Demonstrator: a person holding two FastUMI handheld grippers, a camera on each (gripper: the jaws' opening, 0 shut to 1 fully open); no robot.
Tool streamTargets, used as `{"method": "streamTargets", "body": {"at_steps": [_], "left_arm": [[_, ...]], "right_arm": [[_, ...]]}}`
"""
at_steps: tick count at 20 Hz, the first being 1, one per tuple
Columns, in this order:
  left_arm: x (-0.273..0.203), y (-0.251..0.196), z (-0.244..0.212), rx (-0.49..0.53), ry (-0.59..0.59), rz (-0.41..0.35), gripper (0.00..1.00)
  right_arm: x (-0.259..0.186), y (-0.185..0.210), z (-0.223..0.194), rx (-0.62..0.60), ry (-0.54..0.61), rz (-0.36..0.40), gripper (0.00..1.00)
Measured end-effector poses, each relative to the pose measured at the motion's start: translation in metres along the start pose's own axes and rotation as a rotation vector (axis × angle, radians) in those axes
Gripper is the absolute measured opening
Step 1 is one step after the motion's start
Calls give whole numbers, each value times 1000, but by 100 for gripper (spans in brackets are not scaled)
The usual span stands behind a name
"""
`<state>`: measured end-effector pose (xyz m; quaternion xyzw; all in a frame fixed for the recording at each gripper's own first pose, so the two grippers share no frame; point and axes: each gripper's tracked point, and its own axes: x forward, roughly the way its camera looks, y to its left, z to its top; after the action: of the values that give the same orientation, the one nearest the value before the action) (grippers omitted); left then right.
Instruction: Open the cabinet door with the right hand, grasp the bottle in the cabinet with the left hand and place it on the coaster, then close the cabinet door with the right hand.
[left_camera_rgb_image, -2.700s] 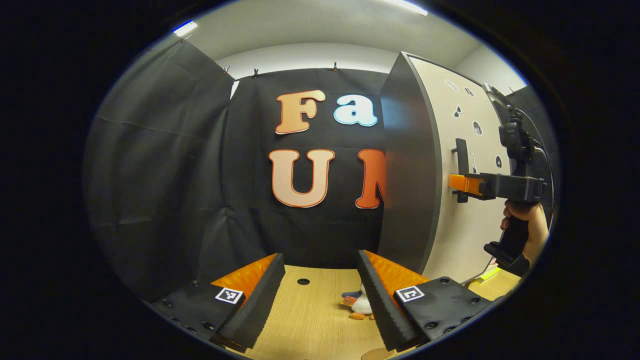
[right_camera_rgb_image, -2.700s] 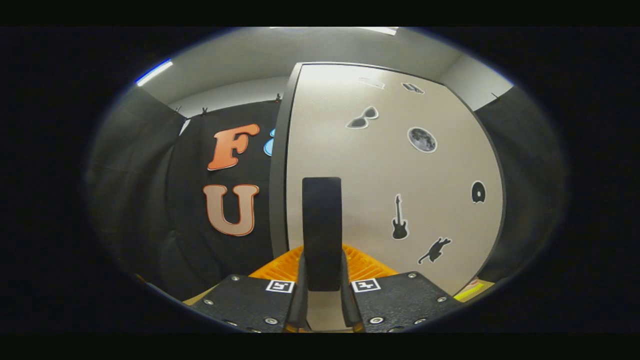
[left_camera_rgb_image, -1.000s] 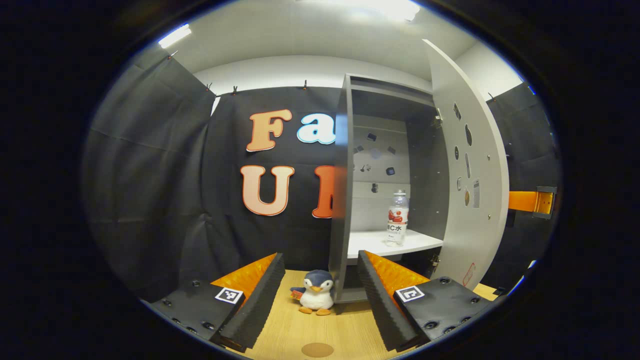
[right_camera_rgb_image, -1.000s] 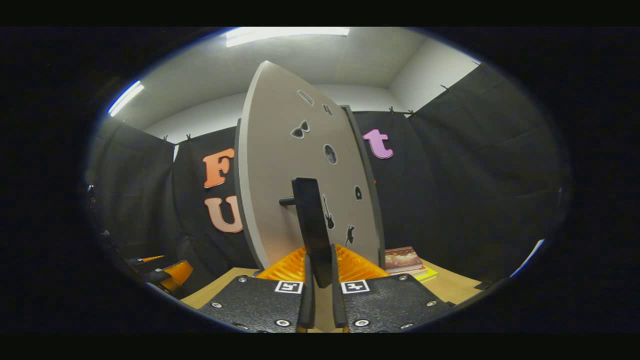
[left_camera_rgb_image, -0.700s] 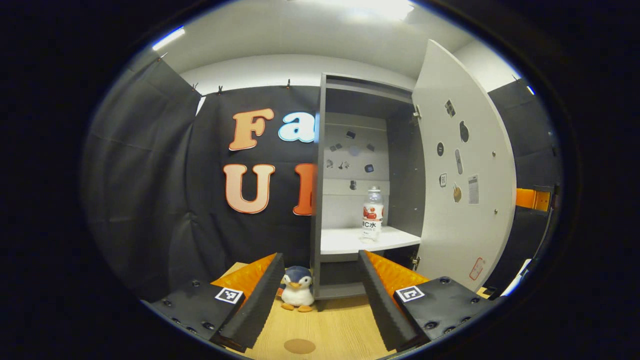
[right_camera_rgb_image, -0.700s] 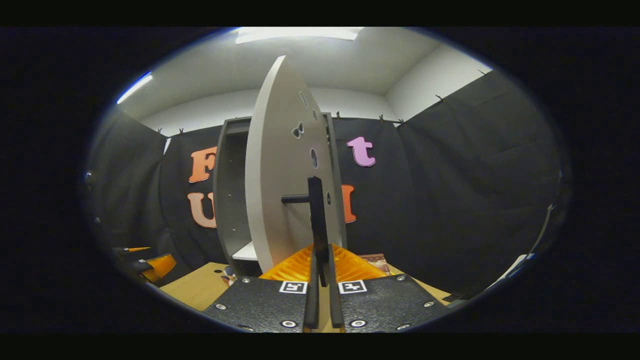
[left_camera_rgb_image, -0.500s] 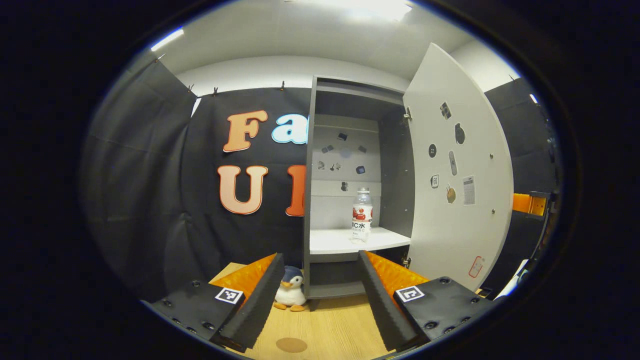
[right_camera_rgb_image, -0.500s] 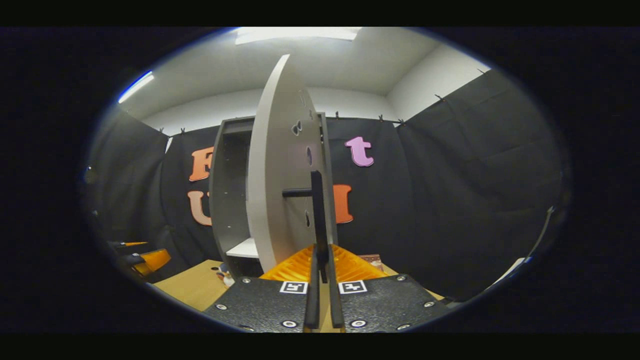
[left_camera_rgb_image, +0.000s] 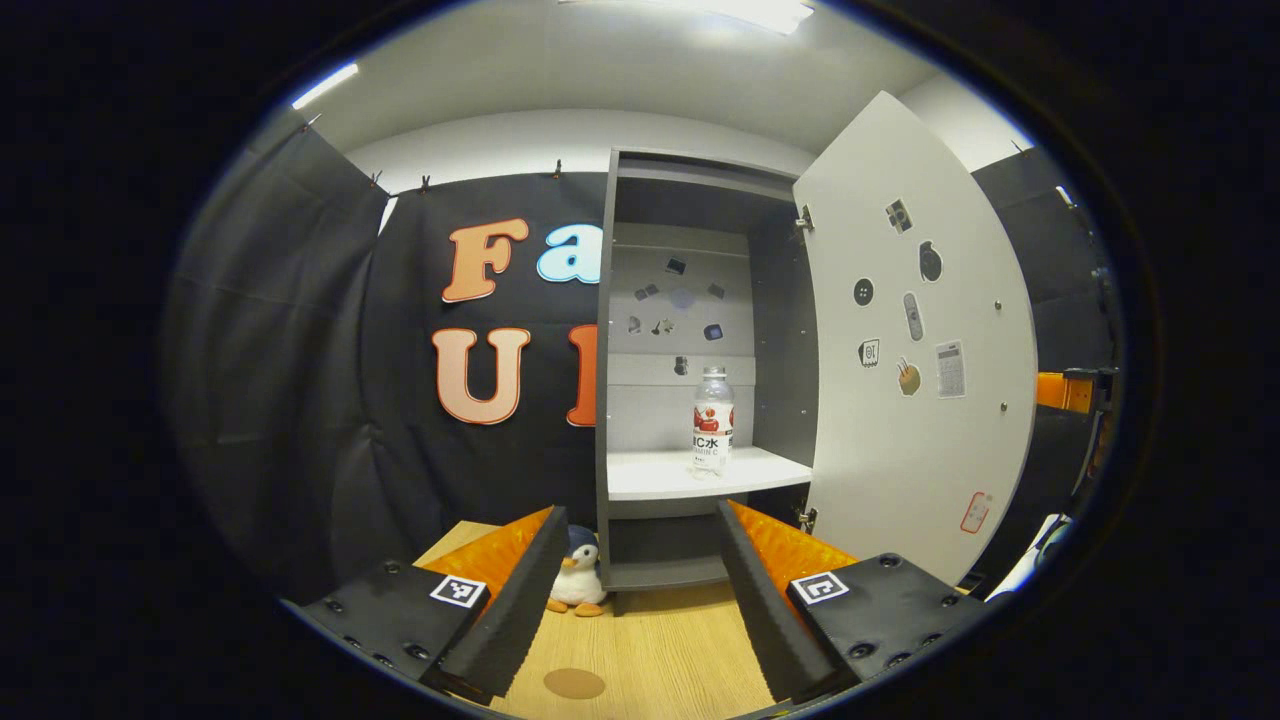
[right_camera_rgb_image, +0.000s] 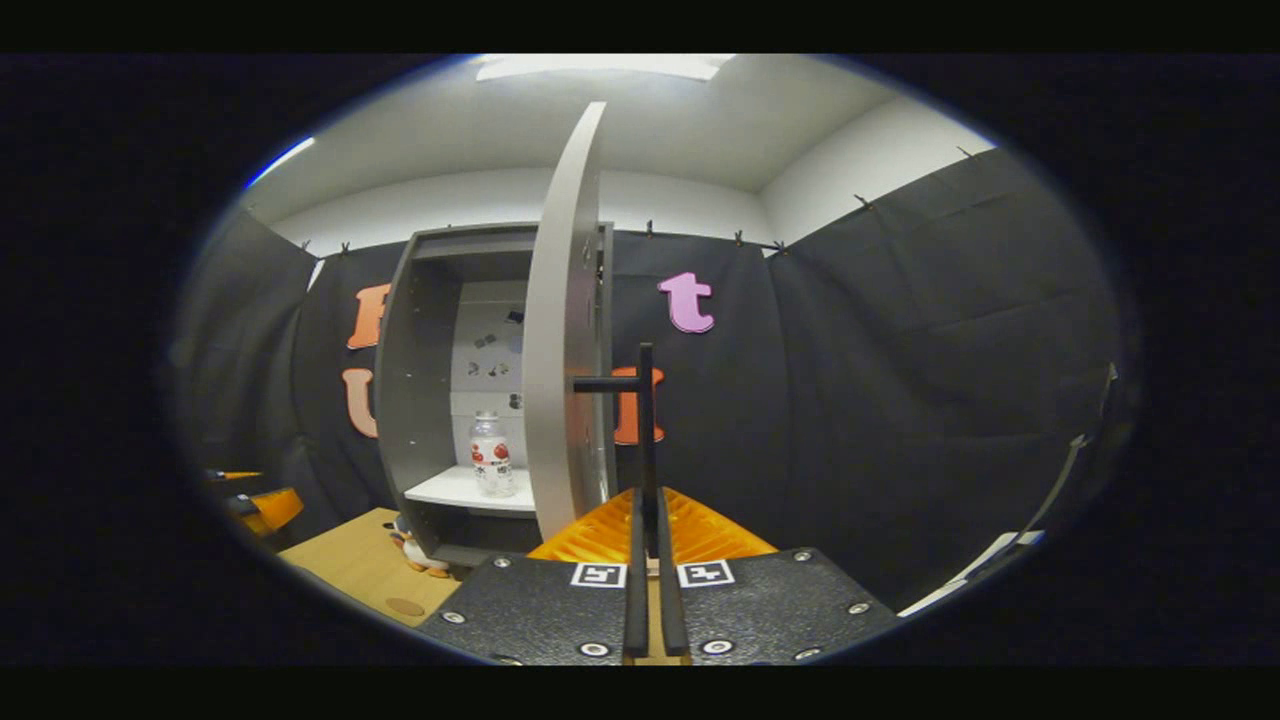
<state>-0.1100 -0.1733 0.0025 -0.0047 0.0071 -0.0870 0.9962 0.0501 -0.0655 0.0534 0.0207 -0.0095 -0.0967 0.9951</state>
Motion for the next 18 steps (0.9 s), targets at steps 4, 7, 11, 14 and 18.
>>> {"method": "streamTargets", "body": {"at_steps": [4,7,11,14,18], "left_arm": [[0,-9,-1,-10,10,-14,95],[-1,-13,-4,-19,18,-24,95],[7,-16,-5,-21,33,-39,95],[29,-15,-1,-22,27,-58,95],[68,-21,-1,-24,19,-112,95]], "right_arm": [[-3,-18,3,-31,-15,-61,16],[-8,-8,5,-13,-15,-32,0],[-19,-8,8,-60,-8,-32,9],[-26,-2,9,-75,-9,-13,7],[-25,14,11,-60,-21,7,19]]}}
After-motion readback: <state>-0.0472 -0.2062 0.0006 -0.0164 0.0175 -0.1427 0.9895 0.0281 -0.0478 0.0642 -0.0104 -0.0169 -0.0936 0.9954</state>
